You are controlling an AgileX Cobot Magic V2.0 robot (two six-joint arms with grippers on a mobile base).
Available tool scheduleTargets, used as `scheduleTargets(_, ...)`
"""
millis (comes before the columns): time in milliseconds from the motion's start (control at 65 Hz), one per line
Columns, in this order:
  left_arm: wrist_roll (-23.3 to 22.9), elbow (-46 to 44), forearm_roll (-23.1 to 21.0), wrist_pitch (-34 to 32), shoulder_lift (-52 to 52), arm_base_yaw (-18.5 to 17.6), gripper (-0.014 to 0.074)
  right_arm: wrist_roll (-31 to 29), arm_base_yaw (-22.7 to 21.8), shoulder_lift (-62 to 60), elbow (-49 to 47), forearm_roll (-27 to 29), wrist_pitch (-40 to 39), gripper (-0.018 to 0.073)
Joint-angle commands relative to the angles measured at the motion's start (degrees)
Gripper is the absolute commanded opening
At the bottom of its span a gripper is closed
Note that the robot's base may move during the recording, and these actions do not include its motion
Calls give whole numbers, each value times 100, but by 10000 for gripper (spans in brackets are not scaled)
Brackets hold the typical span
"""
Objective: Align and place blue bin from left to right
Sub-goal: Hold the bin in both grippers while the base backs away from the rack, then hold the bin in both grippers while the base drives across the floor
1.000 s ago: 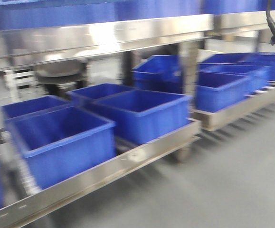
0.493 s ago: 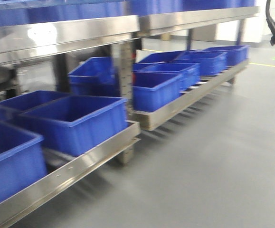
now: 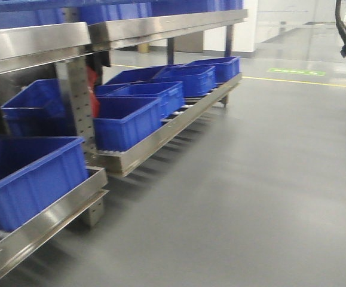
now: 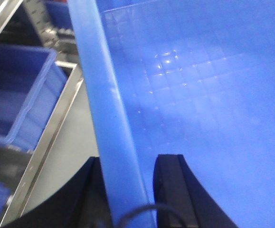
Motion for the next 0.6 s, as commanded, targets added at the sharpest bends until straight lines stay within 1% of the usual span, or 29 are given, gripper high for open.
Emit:
scheduleTargets(0,122,-99,-68,-368,-110,-57,-111,-137,-14,-149,-103,-147,-795,-69)
scheduleTargets(585,122,-99,-68,-368,-110,-57,-111,-137,-14,-149,-103,-147,-795,-69)
